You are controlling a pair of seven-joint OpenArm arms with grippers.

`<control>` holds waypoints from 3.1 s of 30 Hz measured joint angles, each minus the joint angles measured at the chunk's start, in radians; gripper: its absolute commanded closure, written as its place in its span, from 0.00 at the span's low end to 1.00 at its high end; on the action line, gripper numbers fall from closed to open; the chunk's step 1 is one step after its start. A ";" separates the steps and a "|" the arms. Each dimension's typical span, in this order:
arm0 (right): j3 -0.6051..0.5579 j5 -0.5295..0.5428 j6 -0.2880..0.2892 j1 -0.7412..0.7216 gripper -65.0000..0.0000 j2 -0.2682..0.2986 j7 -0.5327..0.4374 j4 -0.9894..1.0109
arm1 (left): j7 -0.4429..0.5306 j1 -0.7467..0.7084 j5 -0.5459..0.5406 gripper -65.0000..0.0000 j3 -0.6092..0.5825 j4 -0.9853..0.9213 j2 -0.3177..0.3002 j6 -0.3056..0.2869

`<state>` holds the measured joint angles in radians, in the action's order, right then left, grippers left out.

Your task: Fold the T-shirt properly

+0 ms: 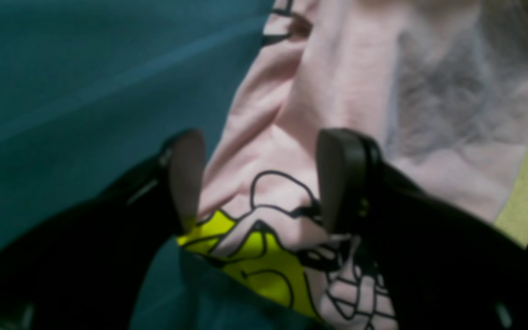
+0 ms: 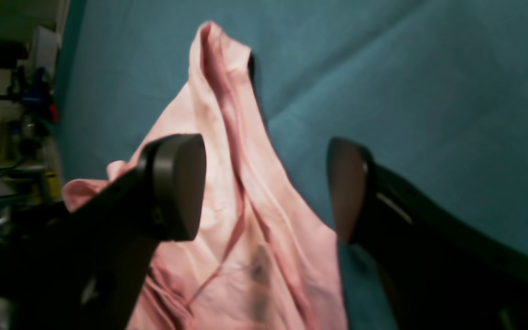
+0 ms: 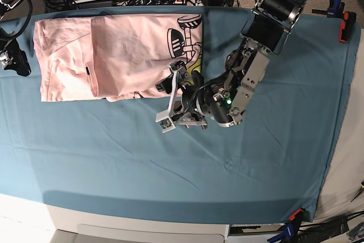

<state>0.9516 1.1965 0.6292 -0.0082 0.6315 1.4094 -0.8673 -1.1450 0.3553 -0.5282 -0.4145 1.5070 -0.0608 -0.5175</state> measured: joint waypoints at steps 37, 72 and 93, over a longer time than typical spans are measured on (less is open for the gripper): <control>-0.309 0.251 0.059 0.022 1.00 -0.038 -0.002 -0.156 | -0.023 -0.005 -0.069 0.43 0.264 0.001 -0.106 0.000; -0.814 -0.361 0.067 0.166 0.87 -0.657 -0.122 -0.914 | -0.025 -0.082 -0.113 0.43 0.359 0.001 -0.219 -0.018; -0.796 0.246 0.068 0.166 0.71 -0.657 0.005 -0.926 | -0.005 -0.081 -0.113 0.43 0.359 0.001 -0.219 -0.018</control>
<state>0.1555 1.4429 0.6968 0.1581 -0.0257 1.4147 -1.7935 -1.1500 0.2741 -0.6415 -0.0559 1.5082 -0.2802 -0.5358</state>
